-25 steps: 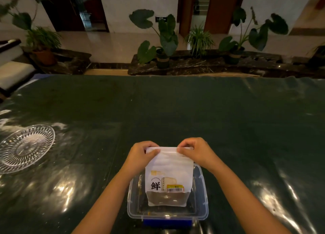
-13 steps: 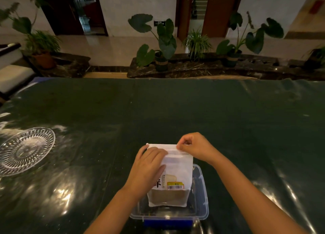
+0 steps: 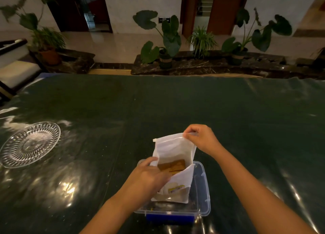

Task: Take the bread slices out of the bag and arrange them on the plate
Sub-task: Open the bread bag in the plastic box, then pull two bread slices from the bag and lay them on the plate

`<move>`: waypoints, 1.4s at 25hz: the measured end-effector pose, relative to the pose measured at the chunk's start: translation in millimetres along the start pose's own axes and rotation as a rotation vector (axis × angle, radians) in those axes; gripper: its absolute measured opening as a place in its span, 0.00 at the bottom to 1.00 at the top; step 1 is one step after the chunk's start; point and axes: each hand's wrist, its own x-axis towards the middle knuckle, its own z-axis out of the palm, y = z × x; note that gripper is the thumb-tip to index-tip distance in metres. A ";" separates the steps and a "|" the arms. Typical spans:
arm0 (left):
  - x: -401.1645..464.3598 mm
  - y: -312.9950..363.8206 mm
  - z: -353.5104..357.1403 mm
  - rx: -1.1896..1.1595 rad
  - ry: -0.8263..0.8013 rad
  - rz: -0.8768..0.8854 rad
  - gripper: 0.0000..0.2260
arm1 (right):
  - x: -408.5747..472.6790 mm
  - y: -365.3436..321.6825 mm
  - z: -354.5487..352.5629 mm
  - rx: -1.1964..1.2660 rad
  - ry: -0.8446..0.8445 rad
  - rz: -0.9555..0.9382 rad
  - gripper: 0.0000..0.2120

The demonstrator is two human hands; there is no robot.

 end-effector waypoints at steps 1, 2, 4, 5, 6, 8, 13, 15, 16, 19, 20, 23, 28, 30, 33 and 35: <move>-5.0 3.6 -4.3 -0.003 -0.003 0.011 0.12 | 3.3 1.3 -1.0 -0.002 0.049 0.024 0.08; -8.5 6.9 -8.2 -0.004 -0.007 0.015 0.11 | 6.5 1.7 -2.0 -0.007 0.089 0.058 0.06; -11.1 10.2 -13.1 0.014 -0.013 0.012 0.11 | 5.7 -3.4 -3.0 -0.067 0.126 0.077 0.02; -9.8 11.0 -15.0 0.013 -0.012 -0.006 0.12 | 1.3 -8.5 -3.4 -0.166 0.151 -0.012 0.02; -8.3 11.3 -15.9 0.000 -0.013 -0.025 0.12 | -5.8 -13.9 -2.8 -0.278 0.179 -0.189 0.04; -4.7 12.4 -15.8 -0.044 -0.011 -0.034 0.12 | -29.0 -30.6 1.7 -0.420 0.081 -0.580 0.03; -2.0 8.4 -17.2 -0.017 -0.058 -0.030 0.07 | -57.2 -47.0 -1.4 -0.945 -0.573 -0.457 0.17; -2.2 1.9 -21.2 -0.084 -0.034 -0.147 0.02 | -54.0 -45.3 -14.9 -1.060 -0.592 -0.354 0.22; -0.8 0.1 -24.2 -0.201 0.019 -0.283 0.06 | -54.0 -42.5 -19.1 -1.047 -0.587 -0.329 0.26; 21.7 -1.8 -26.2 -0.430 0.173 -0.779 0.12 | -54.0 -35.0 -15.9 -0.993 -0.568 -0.291 0.39; 34.7 -3.6 -23.5 -0.370 0.099 -0.861 0.16 | -53.0 -33.5 -12.6 -0.998 -0.552 -0.293 0.41; 64.3 -5.7 -13.4 -0.174 -0.156 -0.879 0.19 | -50.4 -31.3 -5.5 -1.013 -0.497 -0.334 0.42; 58.7 -19.8 -11.5 -0.177 -0.114 -0.875 0.07 | -58.7 -28.7 -12.6 -1.006 -0.479 -0.377 0.30; 48.0 -30.0 -16.9 -0.257 -0.067 -0.940 0.11 | -61.6 -27.4 -19.2 -1.018 -0.454 -0.369 0.26; 34.1 -33.8 -21.2 -0.422 -0.071 -0.998 0.10 | -64.1 -26.3 -23.8 -1.029 -0.410 -0.370 0.28; 28.8 -28.3 -21.0 -0.483 -0.078 -0.988 0.10 | -67.1 -28.6 -22.3 -1.035 -0.422 -0.362 0.28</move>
